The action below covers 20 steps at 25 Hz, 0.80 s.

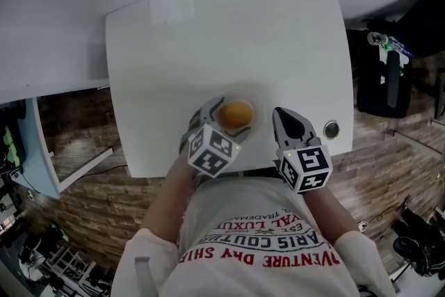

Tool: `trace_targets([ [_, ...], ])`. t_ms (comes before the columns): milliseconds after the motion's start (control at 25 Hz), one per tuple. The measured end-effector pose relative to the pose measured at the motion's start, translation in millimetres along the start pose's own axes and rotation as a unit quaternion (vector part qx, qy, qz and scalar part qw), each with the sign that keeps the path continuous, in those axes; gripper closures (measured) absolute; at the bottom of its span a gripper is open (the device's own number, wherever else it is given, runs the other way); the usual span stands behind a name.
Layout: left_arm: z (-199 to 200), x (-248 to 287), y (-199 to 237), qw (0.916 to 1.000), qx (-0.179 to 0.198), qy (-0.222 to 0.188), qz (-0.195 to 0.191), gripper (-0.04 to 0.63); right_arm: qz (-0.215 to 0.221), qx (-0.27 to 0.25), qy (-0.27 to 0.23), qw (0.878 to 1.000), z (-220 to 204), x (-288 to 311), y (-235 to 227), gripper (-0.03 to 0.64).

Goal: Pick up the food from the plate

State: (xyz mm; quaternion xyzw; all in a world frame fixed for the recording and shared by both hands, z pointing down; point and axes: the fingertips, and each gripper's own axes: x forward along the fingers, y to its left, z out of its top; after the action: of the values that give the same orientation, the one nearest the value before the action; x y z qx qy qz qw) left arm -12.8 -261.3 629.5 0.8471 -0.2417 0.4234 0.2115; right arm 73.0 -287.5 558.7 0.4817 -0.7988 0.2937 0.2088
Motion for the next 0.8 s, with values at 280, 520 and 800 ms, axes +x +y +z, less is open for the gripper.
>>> trace_targets([
  [280, -4.8, 16.1, -2.9, 0.9994, 0.026, 0.02, 0.011, 0.179, -0.002, 0.005, 0.002, 1.0, -3.3, 4.1, -6.5, 0.606],
  [520, -9.5, 25.0, -3.1, 0.9976, 0.047, 0.036, 0.035, 0.196, -0.003, 0.008, 0.001, 1.0, -3.9, 0.7, -8.8, 0.606],
  [800, -8.5, 24.8, -1.4, 0.9986, 0.028, 0.025, 0.036, 0.212, -0.005, 0.006, 0.0, 1.0, -5.2, -2.9, -11.2, 0.606],
])
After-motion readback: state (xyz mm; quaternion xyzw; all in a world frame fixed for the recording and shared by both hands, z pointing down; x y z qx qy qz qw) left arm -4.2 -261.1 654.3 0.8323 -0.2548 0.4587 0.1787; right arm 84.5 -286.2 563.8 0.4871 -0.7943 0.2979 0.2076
